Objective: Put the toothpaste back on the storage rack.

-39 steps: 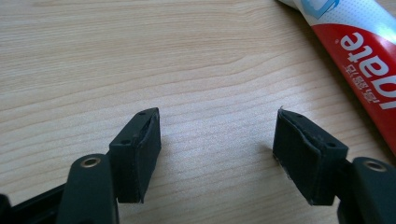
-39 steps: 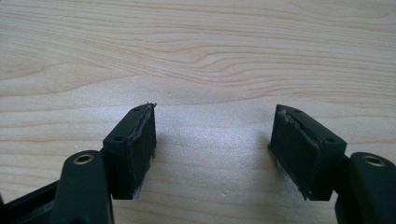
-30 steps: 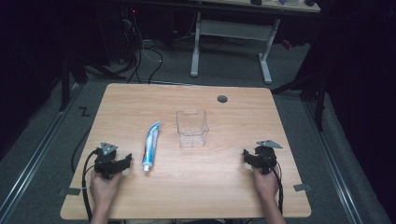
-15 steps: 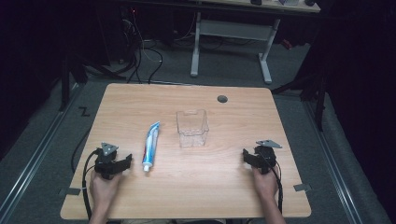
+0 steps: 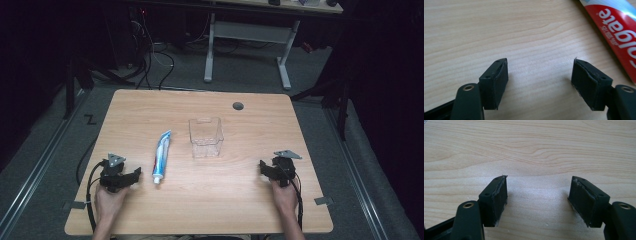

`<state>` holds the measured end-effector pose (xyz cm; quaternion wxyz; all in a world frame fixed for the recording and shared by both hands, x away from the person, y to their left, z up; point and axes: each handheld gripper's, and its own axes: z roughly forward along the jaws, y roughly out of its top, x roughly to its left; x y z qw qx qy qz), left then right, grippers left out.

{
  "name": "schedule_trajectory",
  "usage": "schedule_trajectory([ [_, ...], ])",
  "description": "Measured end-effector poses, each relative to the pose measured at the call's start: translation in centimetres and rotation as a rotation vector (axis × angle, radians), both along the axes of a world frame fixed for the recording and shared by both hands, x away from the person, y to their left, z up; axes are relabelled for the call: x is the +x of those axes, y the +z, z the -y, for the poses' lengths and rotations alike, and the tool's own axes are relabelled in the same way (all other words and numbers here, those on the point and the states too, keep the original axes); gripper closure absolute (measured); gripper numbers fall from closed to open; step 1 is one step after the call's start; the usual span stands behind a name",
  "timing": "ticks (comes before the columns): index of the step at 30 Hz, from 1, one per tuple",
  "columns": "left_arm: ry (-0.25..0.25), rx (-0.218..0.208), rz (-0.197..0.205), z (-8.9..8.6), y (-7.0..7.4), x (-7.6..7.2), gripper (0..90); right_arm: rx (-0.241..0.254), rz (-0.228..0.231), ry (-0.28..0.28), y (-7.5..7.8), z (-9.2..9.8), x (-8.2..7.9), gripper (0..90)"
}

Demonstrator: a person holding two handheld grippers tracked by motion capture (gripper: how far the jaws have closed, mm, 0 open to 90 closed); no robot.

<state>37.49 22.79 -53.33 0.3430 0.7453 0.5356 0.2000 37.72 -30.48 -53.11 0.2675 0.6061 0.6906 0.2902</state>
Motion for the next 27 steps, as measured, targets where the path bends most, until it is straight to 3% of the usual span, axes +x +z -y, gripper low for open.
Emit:
schedule_trajectory([
  [7,-0.001,-0.029,0.023,-0.6,0.7,-0.8,32.1,-0.001,0.0,0.001,0.0,0.0,0.0,30.7],
  [13,-0.003,-0.015,0.03,-0.5,1.5,-1.2,33.0,-0.006,0.002,0.004,0.0,0.0,-0.1,30.5],
  [15,-0.018,-0.044,0.046,-0.4,2.0,-1.6,35.1,-0.005,0.001,0.004,0.0,0.0,-0.1,30.6],
  [21,-0.061,-0.05,0.048,0.0,2.7,-2.0,35.6,-0.003,0.001,0.006,0.0,-0.1,-0.2,30.5],
  [27,-0.095,-0.091,0.062,0.9,3.7,-2.4,38.5,-0.009,0.001,0.001,0.0,-0.1,-0.3,27.4],
])
